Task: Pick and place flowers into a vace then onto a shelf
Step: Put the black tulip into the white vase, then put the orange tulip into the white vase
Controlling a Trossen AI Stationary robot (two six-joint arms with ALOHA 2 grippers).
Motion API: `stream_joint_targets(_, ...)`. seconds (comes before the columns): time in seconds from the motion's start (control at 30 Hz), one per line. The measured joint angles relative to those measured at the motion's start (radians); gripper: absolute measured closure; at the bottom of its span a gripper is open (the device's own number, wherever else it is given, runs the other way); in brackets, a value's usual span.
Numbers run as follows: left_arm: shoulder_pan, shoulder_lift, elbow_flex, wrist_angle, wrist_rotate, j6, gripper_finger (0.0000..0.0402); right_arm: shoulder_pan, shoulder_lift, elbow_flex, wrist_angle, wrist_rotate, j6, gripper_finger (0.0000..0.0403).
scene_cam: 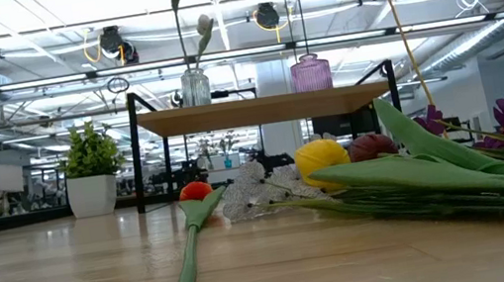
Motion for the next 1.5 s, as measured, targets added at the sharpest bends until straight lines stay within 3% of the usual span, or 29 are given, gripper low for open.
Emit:
stream_joint_targets(0.27,0.019,0.0,0.0,-0.004,0.018,-0.036,0.02,0.0,0.0,0.0,0.0,-0.001,0.0,0.0243)
stream_joint_targets(0.5,-0.027,-0.005,0.007,0.075,0.003,0.024,0.0147,0.0,0.0,0.0,0.0,-0.001,0.0,0.0243)
stream_joint_targets(0.63,-0.064,-0.013,0.025,0.148,-0.006,0.07,0.0139,0.0,0.0,0.0,0.0,-0.001,0.0,0.0243)
stream_joint_targets(1.07,-0.212,-0.01,0.048,0.171,-0.156,0.154,0.0137,0.0,0.0,0.0,0.0,-0.002,0.0,0.0243)
stream_joint_targets(1.5,-0.293,-0.01,0.048,0.171,-0.162,0.087,0.0137,0.0,0.0,0.0,0.0,-0.002,0.0,0.0243)
